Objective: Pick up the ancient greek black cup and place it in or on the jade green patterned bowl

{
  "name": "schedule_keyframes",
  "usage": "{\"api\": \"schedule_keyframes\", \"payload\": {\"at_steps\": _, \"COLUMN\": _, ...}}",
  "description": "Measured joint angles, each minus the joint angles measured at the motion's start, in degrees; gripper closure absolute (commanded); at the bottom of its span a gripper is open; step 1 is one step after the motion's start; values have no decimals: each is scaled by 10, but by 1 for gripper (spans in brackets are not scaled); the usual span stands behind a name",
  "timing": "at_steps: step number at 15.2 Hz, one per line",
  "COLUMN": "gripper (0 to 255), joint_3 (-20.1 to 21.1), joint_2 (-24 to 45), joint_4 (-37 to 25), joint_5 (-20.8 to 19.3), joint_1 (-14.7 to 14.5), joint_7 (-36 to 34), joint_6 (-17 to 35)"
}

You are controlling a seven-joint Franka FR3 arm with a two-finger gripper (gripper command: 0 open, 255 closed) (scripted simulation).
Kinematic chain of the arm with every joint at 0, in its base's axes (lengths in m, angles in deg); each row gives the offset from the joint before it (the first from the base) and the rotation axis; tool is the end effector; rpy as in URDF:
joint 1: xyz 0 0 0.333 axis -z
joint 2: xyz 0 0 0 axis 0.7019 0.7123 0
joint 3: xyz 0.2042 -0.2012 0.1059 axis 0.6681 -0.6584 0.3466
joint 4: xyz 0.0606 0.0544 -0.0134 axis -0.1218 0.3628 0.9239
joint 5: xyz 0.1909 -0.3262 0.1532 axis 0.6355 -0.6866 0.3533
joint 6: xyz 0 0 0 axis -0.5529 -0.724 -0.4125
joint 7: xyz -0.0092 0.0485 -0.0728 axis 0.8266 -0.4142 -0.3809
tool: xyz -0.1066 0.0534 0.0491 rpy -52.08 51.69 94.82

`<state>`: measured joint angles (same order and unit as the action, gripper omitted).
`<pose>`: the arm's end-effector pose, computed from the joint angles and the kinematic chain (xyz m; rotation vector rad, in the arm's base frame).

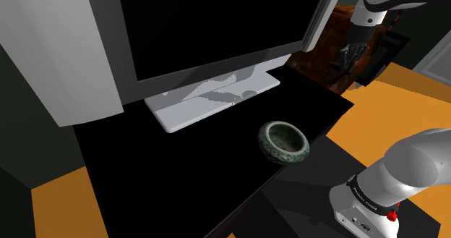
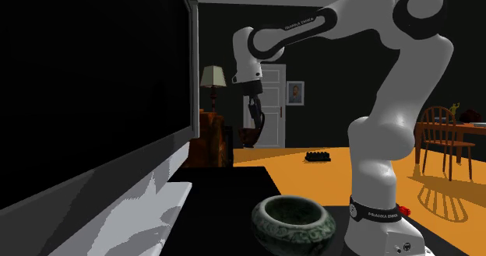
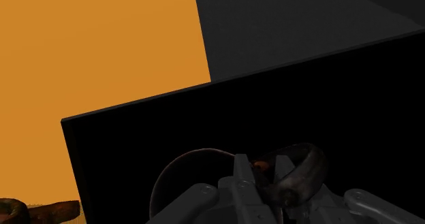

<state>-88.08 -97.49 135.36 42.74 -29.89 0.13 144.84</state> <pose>0.3668 -0.1833 0.4769 3.0049 -0.3587 -0.2543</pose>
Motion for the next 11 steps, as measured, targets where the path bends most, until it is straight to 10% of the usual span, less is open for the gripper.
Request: {"api": "schedule_keyframes", "payload": {"at_steps": 11, "gripper": 255, "joint_3": 93, "joint_2": -98, "joint_4": 41, "joint_5": 65, "joint_1": -46, "joint_7": -104, "joint_6": -72}}
